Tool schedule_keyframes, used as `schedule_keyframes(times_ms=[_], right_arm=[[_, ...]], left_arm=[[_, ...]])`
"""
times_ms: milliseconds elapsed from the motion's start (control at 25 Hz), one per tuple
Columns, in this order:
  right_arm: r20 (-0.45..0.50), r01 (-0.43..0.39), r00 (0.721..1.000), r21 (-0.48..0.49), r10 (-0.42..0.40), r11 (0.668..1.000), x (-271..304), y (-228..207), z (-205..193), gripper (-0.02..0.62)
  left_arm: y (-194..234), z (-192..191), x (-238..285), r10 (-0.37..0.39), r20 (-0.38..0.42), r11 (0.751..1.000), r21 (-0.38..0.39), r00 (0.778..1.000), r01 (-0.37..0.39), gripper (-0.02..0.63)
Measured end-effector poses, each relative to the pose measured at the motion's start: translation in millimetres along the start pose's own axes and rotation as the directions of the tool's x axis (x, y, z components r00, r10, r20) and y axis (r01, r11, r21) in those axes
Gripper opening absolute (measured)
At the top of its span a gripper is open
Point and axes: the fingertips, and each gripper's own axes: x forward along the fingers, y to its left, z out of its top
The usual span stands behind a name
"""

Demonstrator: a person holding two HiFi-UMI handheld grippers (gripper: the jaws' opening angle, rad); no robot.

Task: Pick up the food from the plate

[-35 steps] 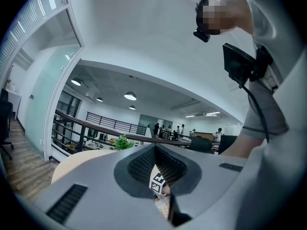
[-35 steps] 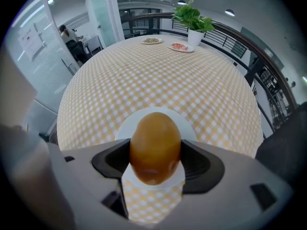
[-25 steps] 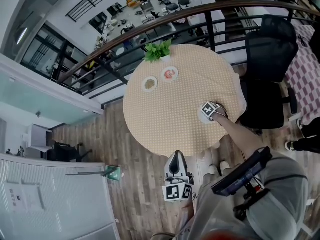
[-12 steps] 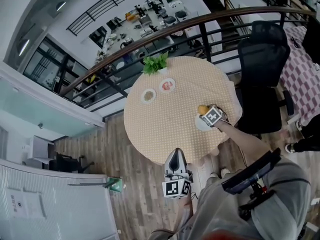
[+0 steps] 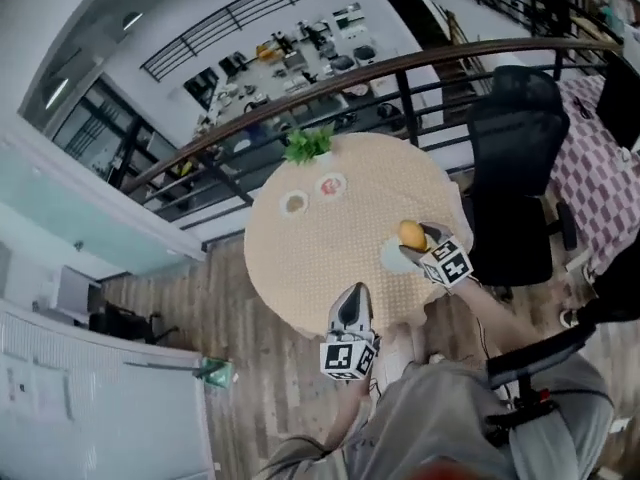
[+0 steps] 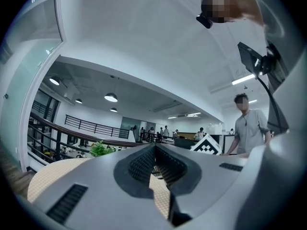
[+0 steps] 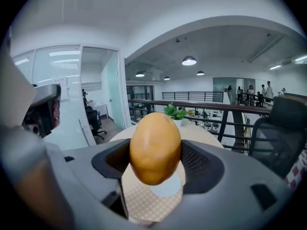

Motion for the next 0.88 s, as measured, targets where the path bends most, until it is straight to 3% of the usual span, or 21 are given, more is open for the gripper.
schedule_keyframes(times_ms=[160, 360, 880], right_arm=[[0.055, -0.049, 0.997, -0.026, 0.051, 0.998, -16.3, 19.3, 20.8, 0.322], [0.123, 0.021, 0.992, -0.028, -0.018, 0.999, -71.9, 22.5, 30.7, 0.323], [0.338, 0.022, 0.941, -0.025, -0.012, 0.999, -153.9, 76.2, 73.5, 0.323]], left_arm=[[3.0, 2.6, 0.1, 0.042, 0.028, 0.999, 0.019, 0.999, -0.042, 0.011], [-24.6, -2.5, -6.2, -0.019, 0.02, 1.0, 0.008, 1.0, 0.019, 0.011], [-24.4, 14.2, -37.0, -0.002, 0.051, 1.0, 0.02, 0.999, 0.001, 0.011]])
